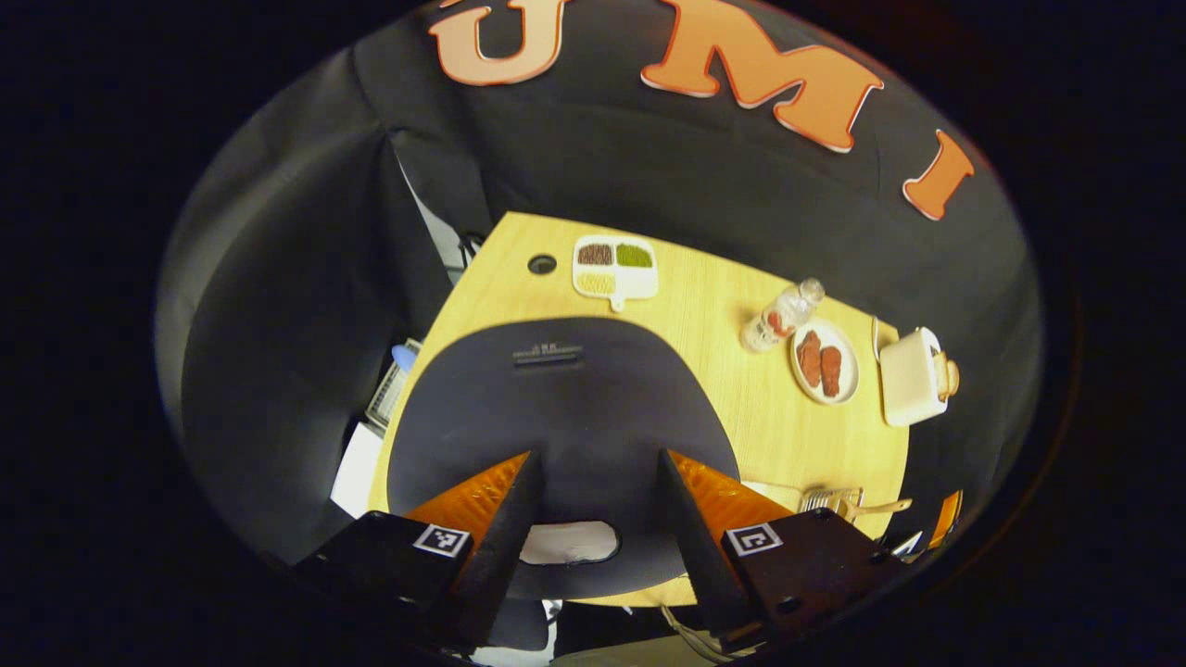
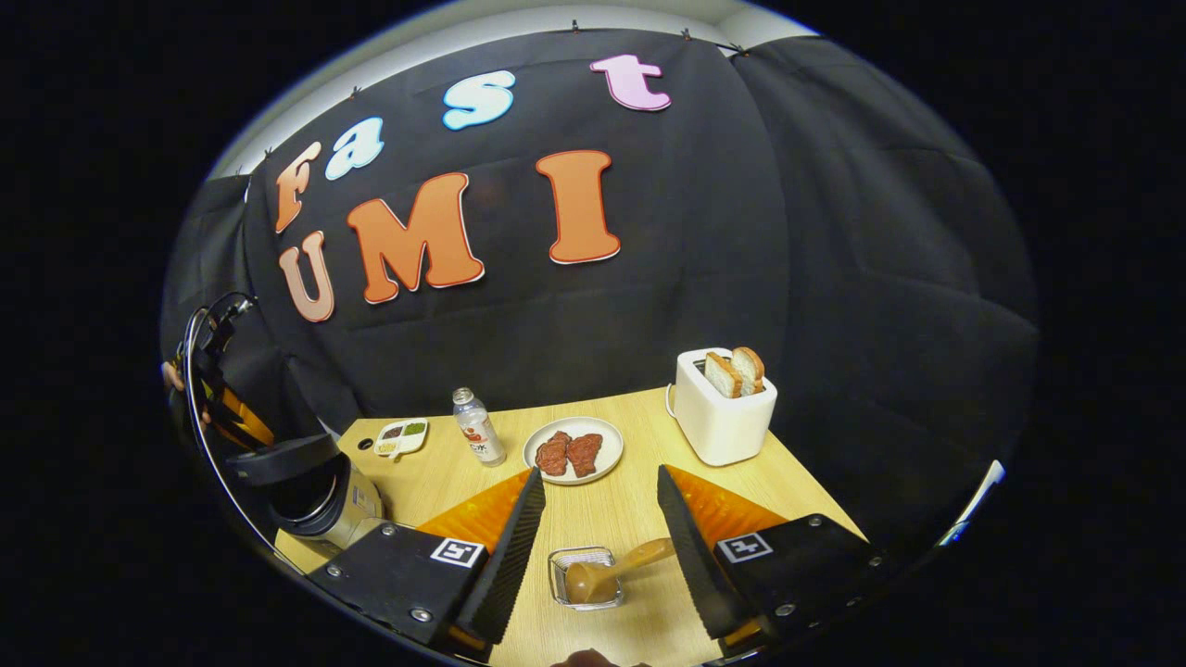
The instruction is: Close the left gripper, press the button to open the rice cooker; take a wooden spoon from the chopstick holder with the right hand, scoop a spoonful of rice and pour it into the rice cooker, then put the wooden spoon back into the chopstick holder.
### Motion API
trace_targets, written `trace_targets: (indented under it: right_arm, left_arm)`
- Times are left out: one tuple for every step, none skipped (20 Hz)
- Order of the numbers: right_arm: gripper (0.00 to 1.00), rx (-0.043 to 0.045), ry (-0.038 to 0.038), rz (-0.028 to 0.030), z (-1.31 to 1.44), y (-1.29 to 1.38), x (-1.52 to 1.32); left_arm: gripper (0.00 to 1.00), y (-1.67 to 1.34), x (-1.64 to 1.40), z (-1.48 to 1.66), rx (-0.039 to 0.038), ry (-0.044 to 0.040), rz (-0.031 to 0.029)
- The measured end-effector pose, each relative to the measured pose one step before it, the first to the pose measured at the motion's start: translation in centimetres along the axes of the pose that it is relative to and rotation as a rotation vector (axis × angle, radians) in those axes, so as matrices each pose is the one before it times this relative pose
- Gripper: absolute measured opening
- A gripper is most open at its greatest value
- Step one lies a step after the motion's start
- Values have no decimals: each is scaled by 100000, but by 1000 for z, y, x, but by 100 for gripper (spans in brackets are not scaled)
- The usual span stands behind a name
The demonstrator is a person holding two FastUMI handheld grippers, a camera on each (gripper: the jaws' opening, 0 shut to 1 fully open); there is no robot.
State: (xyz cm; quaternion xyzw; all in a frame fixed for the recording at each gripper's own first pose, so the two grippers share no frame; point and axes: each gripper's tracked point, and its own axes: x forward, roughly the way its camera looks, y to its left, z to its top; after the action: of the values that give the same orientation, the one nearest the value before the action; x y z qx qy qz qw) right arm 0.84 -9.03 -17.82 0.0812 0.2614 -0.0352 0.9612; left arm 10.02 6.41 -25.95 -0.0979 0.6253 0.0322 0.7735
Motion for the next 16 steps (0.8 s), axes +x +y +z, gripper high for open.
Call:
trace_targets:
  right_arm:
    - [77, -667, 123, 682, -20, 384, -2]
    - [77, -367, 295, 1030, -81, 545, -42]
    - [77, -589, 403, 709, -38, 451, -22]
    - [76, -918, 380, 1174, -149, 484, 25]
    - [76, -1273, 99, 625, 70, 502, 14]
    - [76, -1465, 84, 720, 152, 397, 7]
    - [77, -1323, -372, 775, 250, 538, -51]
    - [77, -909, -621, 1158, 232, 572, -115]
    - [77, -803, -673, 1058, 174, 683, -26]
    - [77, -434, -783, 1015, 129, 541, -16]
    - [77, -269, -752, 1886, 200, 859, -47]
    - [77, -174, -1721, 2612, 296, 943, -129]
    - [77, -605, -2538, 2523, 677, 875, -201]
    - [77, -823, -2504, 2026, 537, 603, -205]
    - [80, -1267, -2223, 1176, 696, 519, -102]
    - [84, -1293, -1848, 485, 1627, 144, 241]
  left_arm:
    - [89, 187, 1286, -1592, 723, 3829, 808]
    - [82, 60, 1344, -1266, 691, 2854, 1336]
    - [83, 167, 1410, -1146, 1800, 2737, 2033]
    - [83, -152, -477, -265, 2412, 149, 1575]
    - [92, 424, 1117, 599, 2670, -4679, 1213]
    - [90, -74, -226, -940, -1894, 3372, -546]
    - [88, -290, 311, 1081, -1083, -3983, -274]
    - [87, -52, -7, -530, -1897, 592, -235]
    - [82, 77, -38, 419, -75, -5297, 500]
    - [84, -132, 57, -197, 1449, -3532, 531]
    - [87, -186, -238, 423, 3531, -7833, 361]
    - [86, -202, -225, 455, 3585, -9050, 620]
    - [86, 388, -197, -78, -1579, -8386, 3726]
    - [87, 14, -84, -250, -1737, -7273, 1914]
    - [94, 115, -451, -125, 287, -6209, 898]
    - [91, 191, -666, -350, 535, -3505, 1212]
